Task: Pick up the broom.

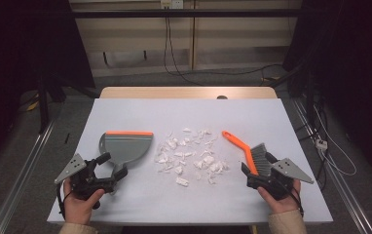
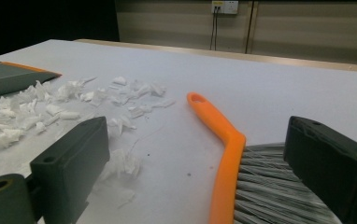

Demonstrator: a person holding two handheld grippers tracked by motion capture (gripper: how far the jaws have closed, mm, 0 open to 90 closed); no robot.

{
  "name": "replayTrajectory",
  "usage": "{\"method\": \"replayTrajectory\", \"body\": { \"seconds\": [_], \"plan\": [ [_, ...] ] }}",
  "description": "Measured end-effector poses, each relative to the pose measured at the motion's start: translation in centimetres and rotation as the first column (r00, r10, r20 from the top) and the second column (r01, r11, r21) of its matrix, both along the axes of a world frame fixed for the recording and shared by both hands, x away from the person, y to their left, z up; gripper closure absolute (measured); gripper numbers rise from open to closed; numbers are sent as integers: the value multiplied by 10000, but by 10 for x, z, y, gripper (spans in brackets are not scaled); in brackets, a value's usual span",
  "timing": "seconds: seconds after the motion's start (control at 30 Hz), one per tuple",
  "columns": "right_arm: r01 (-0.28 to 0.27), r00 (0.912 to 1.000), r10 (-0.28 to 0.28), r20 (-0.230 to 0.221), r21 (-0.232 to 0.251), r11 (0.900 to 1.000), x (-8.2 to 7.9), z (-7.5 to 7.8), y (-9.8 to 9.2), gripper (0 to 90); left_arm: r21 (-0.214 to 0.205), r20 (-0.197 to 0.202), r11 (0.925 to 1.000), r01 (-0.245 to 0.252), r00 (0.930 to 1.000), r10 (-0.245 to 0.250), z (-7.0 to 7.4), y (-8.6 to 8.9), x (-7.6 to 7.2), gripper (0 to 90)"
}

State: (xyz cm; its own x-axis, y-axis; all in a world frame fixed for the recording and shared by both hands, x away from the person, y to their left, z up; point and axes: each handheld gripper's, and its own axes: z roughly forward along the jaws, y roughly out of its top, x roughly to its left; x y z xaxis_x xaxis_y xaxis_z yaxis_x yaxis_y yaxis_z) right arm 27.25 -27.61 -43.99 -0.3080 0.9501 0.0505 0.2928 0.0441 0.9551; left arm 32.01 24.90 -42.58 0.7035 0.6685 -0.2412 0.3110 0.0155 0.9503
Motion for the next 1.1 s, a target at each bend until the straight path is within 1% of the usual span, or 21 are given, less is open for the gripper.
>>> {"method": "replayTrajectory", "body": {
  "seconds": [0.07,0.13,0.23,0.3,0.37,0.4,0.47,0.5,0.53,0.57,0.63,0.7,0.87,0.93,1.0,1.03,1.07,1.1],
  "plan": [
    [23,10000,-23,-23,-93,10000,0,2,0,63,33,60,10000,30,10000,-30,0,-1,1,49],
    [26,10000,-26,58,-81,10000,2,3,0,63,27,63,10000,35,10000,-35,0,-1,2,50],
    [-16,10000,17,64,-140,9999,6,6,0,53,32,69,10000,-11,10000,11,1,-1,2,49],
    [-72,10000,72,21,-230,9997,11,8,0,52,0,100,10000,-22,9999,22,1,-2,2,49],
    [-131,9999,131,-14,-235,9996,18,11,-1,57,91,158,10000,6,9999,-7,1,-2,2,49],
    [-76,10000,75,-38,-280,9996,22,13,-2,65,78,196,10000,54,9998,-55,1,-3,2,49],
    [-109,9997,101,-239,-329,9994,32,15,-4,63,119,201,9999,55,9998,-58,1,-3,2,49],
    [-202,9990,189,-399,-318,9993,36,16,-5,66,142,218,9999,97,9997,-100,1,-3,2,49],
    [-329,9983,309,-501,-407,9986,40,17,-6,65,210,176,9997,105,9998,-108,1,-3,2,49],
    [-321,9985,297,-461,-520,9981,43,18,-7,66,214,165,9997,132,9998,-135,1,-2,2,49],
    [-317,9978,284,-596,-565,9979,50,19,-9,67,81,131,9999,104,9999,-105,1,-2,1,48],
    [-282,9979,245,-599,-624,9977,56,20,-10,84,160,210,9998,81,9997,-84,2,-2,2,48],
    [-372,9947,312,-976,-602,9975,67,22,-12,92,208,188,9997,101,9998,-105,2,-4,2,48],
    [-325,9938,256,-1082,-628,9975,71,22,-11,84,184,228,9998,96,9997,-100,2,-4,2,48],
    [-291,9917,177,-1277,-882,9957,75,21,-11,83,184,253,9998,117,9996,-122,3,-4,2,49],
    [-324,9901,205,-1389,-843,9959,78,21,-11,89,181,270,9998,115,9996,-120,3,-4,2,49],
    [-323,9880,204,-1534,-754,9966,80,20,-11,109,196,260,9997,123,9996,-128,3,-4,2,49],
    [-333,9853,196,-1697,-783,9964,82,19,-12,138,197,274,9997,125,9995,-131,3,-4,2,49]
  ]
}}
